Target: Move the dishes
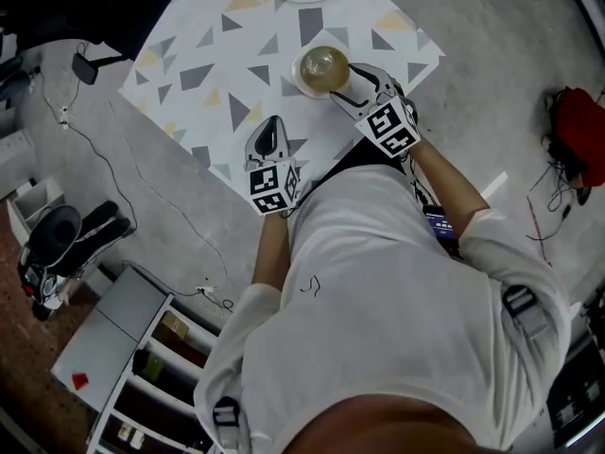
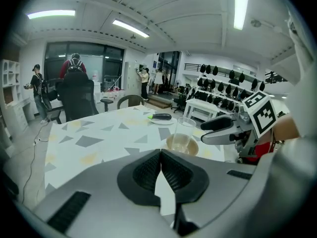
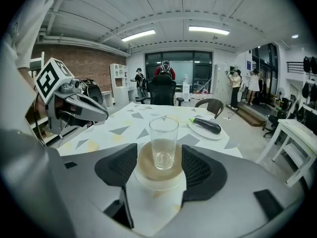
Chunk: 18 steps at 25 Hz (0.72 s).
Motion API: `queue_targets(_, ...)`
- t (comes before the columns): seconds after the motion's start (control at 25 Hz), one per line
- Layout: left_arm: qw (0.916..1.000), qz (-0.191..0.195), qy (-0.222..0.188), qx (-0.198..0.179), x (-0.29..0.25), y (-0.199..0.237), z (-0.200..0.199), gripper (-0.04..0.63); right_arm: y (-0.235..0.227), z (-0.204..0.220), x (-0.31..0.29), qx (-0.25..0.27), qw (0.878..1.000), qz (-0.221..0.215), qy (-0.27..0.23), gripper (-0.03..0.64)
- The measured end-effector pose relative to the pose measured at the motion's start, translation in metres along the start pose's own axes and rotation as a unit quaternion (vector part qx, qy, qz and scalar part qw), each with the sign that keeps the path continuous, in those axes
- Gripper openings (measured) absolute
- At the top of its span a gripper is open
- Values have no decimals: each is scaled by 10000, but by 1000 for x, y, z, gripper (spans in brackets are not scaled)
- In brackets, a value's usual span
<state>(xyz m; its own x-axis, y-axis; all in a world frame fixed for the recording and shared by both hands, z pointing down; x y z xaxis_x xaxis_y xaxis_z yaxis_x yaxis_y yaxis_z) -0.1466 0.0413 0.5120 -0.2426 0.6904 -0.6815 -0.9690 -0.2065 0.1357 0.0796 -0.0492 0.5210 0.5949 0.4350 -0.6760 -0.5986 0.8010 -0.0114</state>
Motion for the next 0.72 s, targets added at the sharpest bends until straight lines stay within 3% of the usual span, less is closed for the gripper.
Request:
queue_targets(0.36,9974,-436,255,513,1,9,15,20,-18,-10,-46,289,9979,-567,105,328)
queue_targets(0.72,9910,-946,167,934,20,23,26,20,-19,-23,-78,558,9945,-835,278,316)
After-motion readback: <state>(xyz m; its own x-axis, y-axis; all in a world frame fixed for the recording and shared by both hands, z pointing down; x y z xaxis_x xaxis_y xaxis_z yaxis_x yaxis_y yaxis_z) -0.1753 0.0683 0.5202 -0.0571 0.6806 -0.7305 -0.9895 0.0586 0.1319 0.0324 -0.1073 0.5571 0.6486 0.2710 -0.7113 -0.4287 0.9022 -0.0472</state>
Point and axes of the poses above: the fingertips, and each gripper's own axes: x backward along the fingers, y to its left, z out of its underside, the point moved 10 cm from there along x, backward along the fingers, and after that the axes turned 6 degrees about y, right-handed, at the moved point
